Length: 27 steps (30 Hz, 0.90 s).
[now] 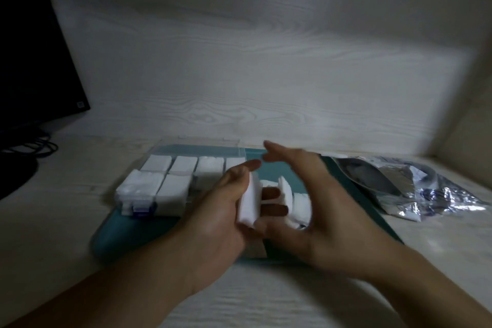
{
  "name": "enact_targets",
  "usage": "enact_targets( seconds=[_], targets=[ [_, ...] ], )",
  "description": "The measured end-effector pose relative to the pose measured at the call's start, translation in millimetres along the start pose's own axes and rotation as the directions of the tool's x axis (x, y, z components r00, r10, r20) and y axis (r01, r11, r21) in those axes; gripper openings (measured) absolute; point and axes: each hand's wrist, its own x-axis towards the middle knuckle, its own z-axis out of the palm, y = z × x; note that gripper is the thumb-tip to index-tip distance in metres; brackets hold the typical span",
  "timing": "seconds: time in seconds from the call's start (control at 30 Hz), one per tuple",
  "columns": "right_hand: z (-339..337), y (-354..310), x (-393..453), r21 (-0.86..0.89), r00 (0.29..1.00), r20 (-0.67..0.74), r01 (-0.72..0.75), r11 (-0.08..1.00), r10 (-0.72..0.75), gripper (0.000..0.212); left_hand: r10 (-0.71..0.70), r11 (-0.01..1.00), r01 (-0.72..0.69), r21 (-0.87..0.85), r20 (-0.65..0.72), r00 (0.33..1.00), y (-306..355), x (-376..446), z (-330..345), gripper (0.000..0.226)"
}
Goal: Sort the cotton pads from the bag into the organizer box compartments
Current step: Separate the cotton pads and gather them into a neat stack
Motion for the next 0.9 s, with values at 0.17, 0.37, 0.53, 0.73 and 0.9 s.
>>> enact_targets(
  seconds=[0.17,0.37,0.53,0.73,0.9],
  targets=[
    [22,0,-2,-0.014,0.995,0.050,0.082,0.997,-0.081,0.095,-0.044,0.999,0.042,0.034,0.083,0.996,-6,0,-2,0.043],
    [15,4,-2,-0.029,0.993,0.077,0.088,0.996,-0.086,0.092,-0.116,0.992,0.120,-0.032,0.092,0.989,-4,3,-3,0.051],
    [11,6,0,-0.067,0.992,0.077,0.101,0.993,-0.096,0.093,-0.143,0.987,0.149,-0.056,0.099,0.985,-1,1,-4,0.050],
    [16,5,-1,-0.096,0.995,0.065,0.084,0.992,-0.078,0.090,-0.146,0.988,0.150,-0.044,0.083,0.986,-4,2,-2,0.046],
    [16,5,-1,-0.168,0.991,0.057,0.126,0.978,-0.118,0.091,-0.129,0.992,0.127,0.026,0.125,0.984,-4,3,-4,0.042]
  ],
)
